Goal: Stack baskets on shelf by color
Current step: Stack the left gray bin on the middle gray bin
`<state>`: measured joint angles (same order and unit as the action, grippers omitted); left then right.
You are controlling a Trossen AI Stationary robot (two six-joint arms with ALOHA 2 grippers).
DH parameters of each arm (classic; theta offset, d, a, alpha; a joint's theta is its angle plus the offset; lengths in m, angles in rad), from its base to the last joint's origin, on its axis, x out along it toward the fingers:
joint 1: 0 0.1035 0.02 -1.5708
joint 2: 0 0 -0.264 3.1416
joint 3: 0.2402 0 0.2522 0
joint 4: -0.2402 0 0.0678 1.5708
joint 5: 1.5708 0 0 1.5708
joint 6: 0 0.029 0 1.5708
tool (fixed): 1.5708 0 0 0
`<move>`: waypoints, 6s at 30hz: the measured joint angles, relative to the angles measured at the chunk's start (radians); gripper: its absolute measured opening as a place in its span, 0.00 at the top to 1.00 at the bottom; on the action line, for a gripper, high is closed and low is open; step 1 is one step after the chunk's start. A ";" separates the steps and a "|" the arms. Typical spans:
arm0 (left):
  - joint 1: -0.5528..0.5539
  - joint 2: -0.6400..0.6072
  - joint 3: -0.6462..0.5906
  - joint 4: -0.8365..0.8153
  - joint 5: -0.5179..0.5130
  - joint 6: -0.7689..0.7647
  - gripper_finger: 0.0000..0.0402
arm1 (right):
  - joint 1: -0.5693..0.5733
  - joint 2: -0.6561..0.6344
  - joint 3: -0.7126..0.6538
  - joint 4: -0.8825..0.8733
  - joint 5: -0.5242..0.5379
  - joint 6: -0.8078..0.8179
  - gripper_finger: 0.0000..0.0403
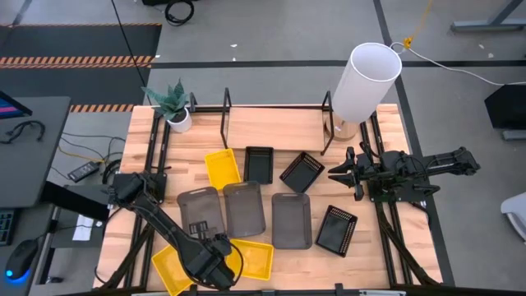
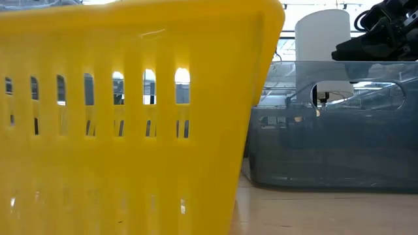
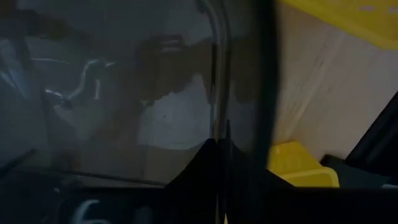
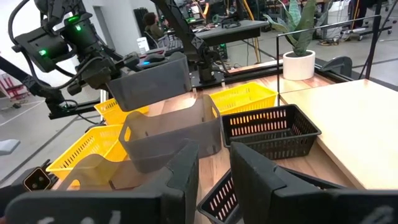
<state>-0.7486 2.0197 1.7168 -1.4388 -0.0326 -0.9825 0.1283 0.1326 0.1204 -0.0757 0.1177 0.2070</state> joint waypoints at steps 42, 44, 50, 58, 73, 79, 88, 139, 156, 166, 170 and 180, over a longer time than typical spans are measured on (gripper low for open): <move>0.075 -0.030 0.225 -0.012 -0.393 0.153 0.98 | 0.000 0.000 0.000 0.000 0.000 0.000 0.76; 0.087 -0.029 0.224 0.036 -0.429 0.201 0.98 | 0.000 0.000 0.000 0.000 0.000 0.000 0.76; 0.121 -0.022 0.224 0.143 -0.445 0.262 0.98 | 0.000 0.000 0.000 0.000 0.000 0.000 0.76; 0.122 -0.022 0.224 0.182 -0.511 0.258 0.98 | 0.000 0.000 0.000 0.001 0.000 0.000 0.76; 0.072 -0.022 0.089 0.198 -0.637 0.228 0.98 | 0.000 0.000 0.000 0.001 0.000 0.000 0.76; 0.147 -0.021 0.061 0.212 -0.363 0.180 0.98 | 0.000 0.000 0.000 0.001 0.000 0.000 0.76; 0.215 -0.021 0.060 0.247 -0.259 0.175 0.98 | 0.000 0.000 0.000 0.000 0.000 0.000 0.76; 0.211 -0.023 0.008 0.328 -0.190 0.195 0.88 | 0.000 0.000 0.000 0.001 0.000 0.000 0.76; 0.211 -0.022 0.008 0.318 -0.190 0.191 0.79 | 0.000 0.000 0.000 0.001 0.000 0.000 0.76; 0.211 -0.021 0.008 0.301 -0.168 0.192 0.71 | 0.000 0.000 0.000 0.001 0.000 0.000 0.76; 0.210 -0.021 0.009 0.242 -0.153 0.208 0.69 | 0.000 0.000 0.000 0.000 0.000 0.000 0.76; 0.195 -0.021 0.009 0.214 -0.149 0.220 0.83 | 0.000 0.000 0.000 0.001 0.000 0.000 0.76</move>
<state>-0.5541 1.9987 1.7260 -1.2249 -0.1819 -0.7628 0.1283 0.1325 0.1204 -0.0750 0.1173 0.2073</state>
